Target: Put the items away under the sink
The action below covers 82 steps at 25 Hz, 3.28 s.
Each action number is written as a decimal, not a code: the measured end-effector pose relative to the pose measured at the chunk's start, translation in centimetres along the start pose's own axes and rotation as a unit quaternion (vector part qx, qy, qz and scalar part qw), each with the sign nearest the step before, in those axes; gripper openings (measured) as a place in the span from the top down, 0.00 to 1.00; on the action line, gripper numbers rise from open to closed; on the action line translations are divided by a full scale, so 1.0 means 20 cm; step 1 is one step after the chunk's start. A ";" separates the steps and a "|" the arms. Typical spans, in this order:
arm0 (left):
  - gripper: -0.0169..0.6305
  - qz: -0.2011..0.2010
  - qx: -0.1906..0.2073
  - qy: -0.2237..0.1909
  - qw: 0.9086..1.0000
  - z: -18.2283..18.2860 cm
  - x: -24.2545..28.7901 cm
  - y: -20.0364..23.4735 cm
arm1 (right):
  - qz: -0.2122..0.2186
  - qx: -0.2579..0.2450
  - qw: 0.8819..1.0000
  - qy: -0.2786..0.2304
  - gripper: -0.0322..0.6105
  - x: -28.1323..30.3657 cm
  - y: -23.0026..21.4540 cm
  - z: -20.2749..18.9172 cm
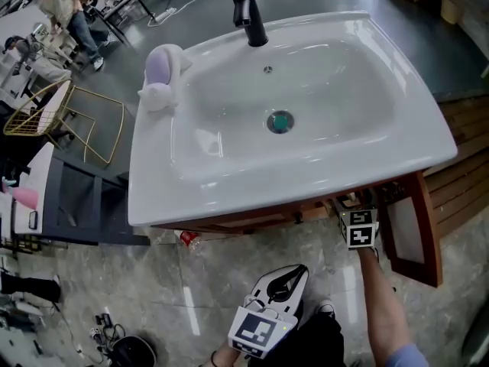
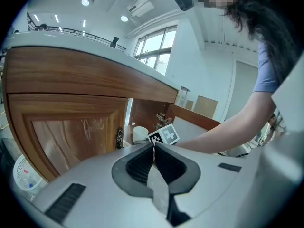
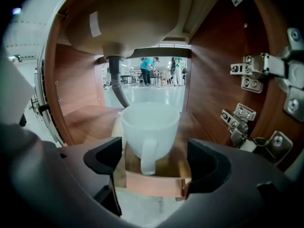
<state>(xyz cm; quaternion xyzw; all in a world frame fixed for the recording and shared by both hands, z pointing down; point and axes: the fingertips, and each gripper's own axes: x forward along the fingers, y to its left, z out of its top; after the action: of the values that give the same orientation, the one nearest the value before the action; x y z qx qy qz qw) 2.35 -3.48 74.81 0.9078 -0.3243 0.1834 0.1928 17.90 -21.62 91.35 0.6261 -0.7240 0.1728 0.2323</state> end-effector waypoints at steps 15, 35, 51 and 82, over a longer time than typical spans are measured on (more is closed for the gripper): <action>0.95 -0.021 -0.017 0.031 0.999 0.17 -0.15 -0.21 | 0.052 0.013 0.998 0.028 0.30 -0.46 0.12 0.05; 0.95 0.063 -0.071 -0.041 0.995 0.60 -0.41 -0.40 | 0.179 0.098 0.978 -0.034 0.30 -1.28 0.23 0.74; 0.95 0.105 -0.047 -0.079 0.990 0.99 -0.79 -0.49 | 0.251 0.118 0.958 -0.070 0.30 -1.91 0.35 1.28; 0.94 0.144 -0.028 -0.108 0.983 1.14 -1.16 -0.86 | 0.256 0.083 0.954 -0.134 0.83 -2.58 0.42 1.42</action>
<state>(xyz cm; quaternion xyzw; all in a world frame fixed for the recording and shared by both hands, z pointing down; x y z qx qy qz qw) 1.62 10.15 40.58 0.8605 -0.4752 0.1011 0.1537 11.75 7.02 39.47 0.4542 -0.8676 0.2004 0.0288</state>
